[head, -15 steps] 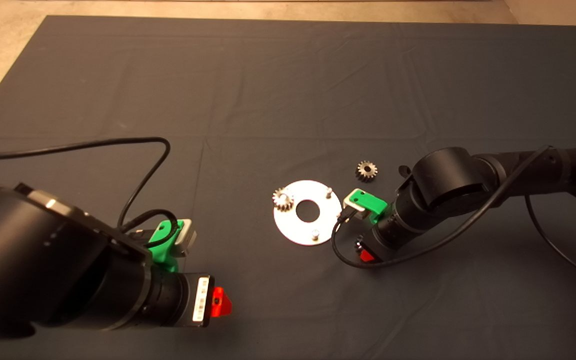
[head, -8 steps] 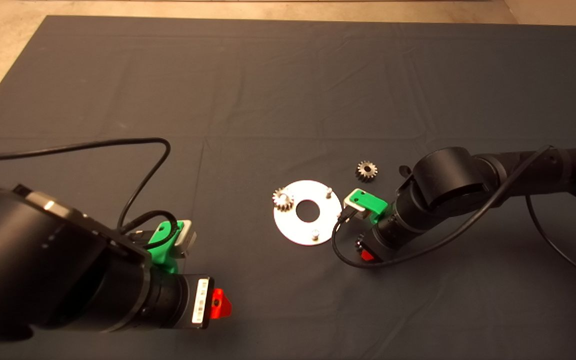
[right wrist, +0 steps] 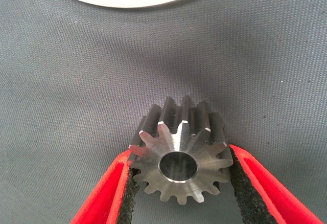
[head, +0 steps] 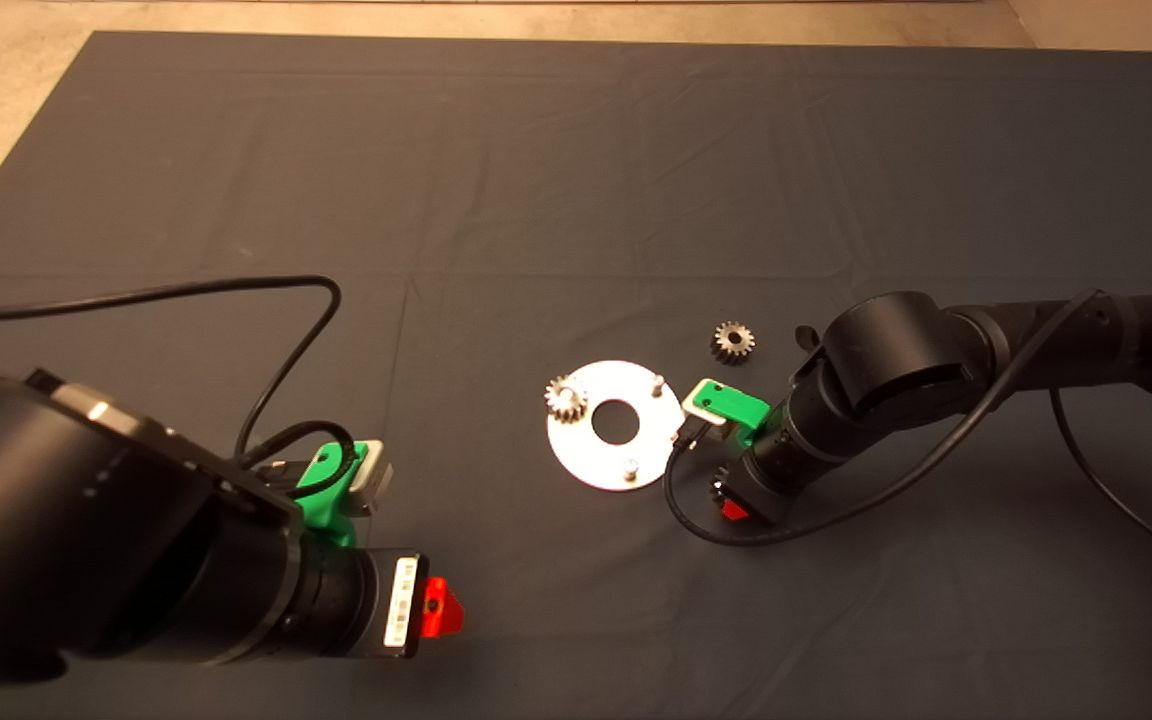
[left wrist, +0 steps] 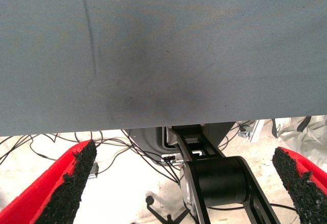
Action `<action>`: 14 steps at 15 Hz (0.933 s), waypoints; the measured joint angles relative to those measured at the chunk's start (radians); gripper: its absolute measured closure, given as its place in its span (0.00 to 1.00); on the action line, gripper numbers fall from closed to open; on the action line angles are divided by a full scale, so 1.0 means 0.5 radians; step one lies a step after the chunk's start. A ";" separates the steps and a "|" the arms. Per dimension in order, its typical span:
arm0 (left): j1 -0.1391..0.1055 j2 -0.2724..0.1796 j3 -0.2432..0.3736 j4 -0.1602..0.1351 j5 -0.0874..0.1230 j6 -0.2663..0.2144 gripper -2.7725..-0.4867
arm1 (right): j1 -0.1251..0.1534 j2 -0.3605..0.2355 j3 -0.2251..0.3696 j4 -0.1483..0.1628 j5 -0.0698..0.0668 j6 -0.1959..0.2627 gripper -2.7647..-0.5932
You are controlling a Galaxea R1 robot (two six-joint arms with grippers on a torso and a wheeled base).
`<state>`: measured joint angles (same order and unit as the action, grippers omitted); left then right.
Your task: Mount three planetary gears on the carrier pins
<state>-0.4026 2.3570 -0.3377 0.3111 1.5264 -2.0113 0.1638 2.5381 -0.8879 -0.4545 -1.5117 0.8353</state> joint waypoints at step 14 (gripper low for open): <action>0.000 0.000 0.001 0.000 0.000 0.000 0.13 | 0.000 0.005 0.006 -0.146 -0.013 -0.068 0.72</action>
<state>-0.4026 2.3568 -0.3374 0.3111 1.5264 -2.0113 0.1639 2.5404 -0.8847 -0.5277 -1.5183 0.8013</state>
